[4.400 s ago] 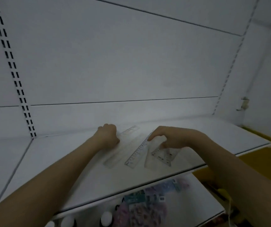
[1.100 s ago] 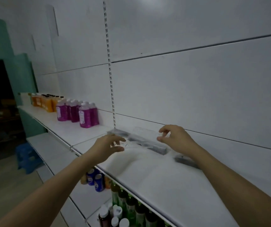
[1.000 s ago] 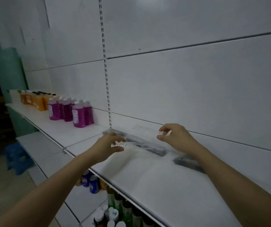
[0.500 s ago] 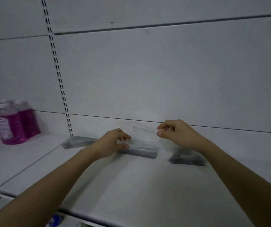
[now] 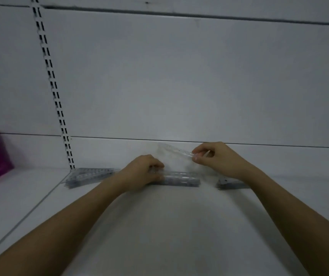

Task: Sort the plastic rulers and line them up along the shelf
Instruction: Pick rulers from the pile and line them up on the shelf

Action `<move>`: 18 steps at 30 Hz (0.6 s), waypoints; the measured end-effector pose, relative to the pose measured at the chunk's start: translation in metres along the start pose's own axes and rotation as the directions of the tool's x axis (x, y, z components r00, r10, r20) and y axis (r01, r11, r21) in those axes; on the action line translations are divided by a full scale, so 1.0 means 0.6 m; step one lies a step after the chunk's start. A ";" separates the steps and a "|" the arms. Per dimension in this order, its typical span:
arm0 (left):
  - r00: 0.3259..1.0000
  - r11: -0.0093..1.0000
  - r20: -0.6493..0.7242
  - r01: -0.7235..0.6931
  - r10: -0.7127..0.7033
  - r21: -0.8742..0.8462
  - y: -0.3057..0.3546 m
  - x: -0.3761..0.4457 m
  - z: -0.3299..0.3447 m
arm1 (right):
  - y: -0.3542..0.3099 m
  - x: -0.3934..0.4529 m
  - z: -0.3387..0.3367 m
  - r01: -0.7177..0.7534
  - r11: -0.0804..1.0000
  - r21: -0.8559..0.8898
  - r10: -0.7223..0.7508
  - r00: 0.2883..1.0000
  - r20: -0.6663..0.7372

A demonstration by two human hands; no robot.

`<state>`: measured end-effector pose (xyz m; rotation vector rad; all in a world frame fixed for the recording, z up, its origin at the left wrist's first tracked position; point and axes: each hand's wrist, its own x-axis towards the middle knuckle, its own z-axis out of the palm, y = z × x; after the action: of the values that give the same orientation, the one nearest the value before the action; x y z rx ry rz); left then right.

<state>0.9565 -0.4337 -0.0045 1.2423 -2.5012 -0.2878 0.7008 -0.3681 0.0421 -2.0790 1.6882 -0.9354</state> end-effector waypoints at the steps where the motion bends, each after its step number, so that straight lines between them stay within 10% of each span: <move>1: 1.000 1.000 -0.021 0.004 -0.004 -0.004 0.001 -0.007 -0.002 | -0.002 0.003 0.003 0.007 1.000 -0.002 -0.007 1.000 0.001; 18: 0.995 0.999 -0.098 -0.021 0.025 0.046 0.040 -0.179 0.056 | -0.028 0.070 0.125 0.153 0.981 -0.117 -0.113 0.949 0.294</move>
<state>0.9866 -0.3322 -0.0499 1.2136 -2.4486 -0.1615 0.7662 -0.4159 0.0086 -2.3132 1.5151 -0.5293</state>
